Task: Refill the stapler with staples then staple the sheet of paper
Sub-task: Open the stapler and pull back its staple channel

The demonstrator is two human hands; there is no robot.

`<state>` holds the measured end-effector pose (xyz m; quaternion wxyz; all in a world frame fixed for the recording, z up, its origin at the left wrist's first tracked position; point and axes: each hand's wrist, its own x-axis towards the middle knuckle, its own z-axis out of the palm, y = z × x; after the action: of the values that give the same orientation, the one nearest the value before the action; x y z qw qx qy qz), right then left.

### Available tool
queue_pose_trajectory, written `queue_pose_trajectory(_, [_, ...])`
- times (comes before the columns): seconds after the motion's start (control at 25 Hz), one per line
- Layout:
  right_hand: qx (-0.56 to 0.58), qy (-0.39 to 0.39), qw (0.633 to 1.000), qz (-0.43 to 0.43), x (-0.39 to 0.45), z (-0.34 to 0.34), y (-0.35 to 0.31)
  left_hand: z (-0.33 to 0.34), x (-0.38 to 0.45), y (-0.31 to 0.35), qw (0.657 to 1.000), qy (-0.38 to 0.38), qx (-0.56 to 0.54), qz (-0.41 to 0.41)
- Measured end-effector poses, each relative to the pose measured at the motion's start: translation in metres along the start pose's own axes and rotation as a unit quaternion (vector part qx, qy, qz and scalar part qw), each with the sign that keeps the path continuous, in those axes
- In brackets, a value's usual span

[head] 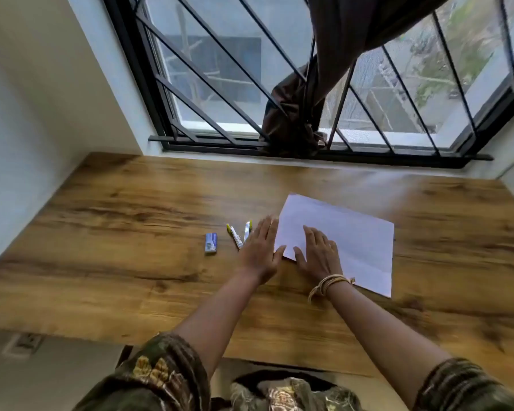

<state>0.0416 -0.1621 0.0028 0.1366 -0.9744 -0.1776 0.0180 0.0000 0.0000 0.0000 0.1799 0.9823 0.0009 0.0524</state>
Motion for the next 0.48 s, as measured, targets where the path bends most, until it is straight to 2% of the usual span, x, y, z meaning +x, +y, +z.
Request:
queue_pose_trajectory(0.16, [-0.029, -0.017, 0.999, -0.02, -0.011, 0.015, 0.006, 0.018, -0.015, -0.01, 0.995, -0.095, 0.042, -0.011])
queue_pose_trajectory(0.48, [-0.028, 0.014, 0.999, -0.008, -0.016, 0.026, 0.006, 0.031, -0.027, -0.01, 0.997, -0.061, 0.052, -0.021])
